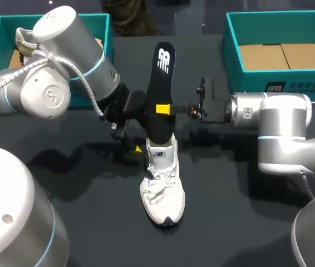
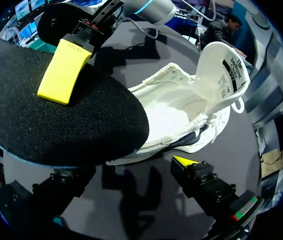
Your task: Take the shoe out of the shoebox, open the shoe tongue, remove and reinsert the insole, then place the shoe into the shoebox
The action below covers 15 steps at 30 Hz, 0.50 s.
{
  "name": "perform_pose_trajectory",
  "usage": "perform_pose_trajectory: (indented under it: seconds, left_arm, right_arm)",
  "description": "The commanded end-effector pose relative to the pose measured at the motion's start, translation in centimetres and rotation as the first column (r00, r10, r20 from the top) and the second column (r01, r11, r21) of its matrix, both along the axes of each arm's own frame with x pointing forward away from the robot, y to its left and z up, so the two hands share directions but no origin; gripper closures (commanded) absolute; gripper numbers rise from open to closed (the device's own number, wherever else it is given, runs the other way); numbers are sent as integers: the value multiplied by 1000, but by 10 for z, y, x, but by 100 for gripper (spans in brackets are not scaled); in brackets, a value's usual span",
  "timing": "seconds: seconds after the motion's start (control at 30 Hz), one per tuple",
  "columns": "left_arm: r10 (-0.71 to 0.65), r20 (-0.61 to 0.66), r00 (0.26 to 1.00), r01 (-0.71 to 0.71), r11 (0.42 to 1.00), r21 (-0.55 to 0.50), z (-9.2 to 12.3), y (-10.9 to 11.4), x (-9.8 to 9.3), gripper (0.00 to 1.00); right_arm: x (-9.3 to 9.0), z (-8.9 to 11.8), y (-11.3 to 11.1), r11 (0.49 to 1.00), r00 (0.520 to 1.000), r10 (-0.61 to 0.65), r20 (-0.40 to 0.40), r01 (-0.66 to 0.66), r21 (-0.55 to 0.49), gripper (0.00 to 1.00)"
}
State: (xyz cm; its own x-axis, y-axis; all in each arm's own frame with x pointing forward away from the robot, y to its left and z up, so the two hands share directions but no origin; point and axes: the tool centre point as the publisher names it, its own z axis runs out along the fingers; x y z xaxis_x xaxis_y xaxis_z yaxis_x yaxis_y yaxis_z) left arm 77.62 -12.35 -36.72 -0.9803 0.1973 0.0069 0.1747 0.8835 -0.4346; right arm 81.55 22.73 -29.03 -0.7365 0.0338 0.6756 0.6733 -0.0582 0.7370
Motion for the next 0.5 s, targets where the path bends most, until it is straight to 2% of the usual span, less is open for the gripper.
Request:
perform_pose_trajectory:
  seconds: [0.03,0.5]
  left_arm:
    - [-1,0,1000,1,1000,3,-1,-1,1,0]
    - [-1,0,1000,1,1000,3,-1,-1,1,0]
  right_arm:
    - [-2,0,1,1000,1000,-2,2,2,-6,100]
    - [-8,-5,3,999,1000,19,21,-18,-27,100]
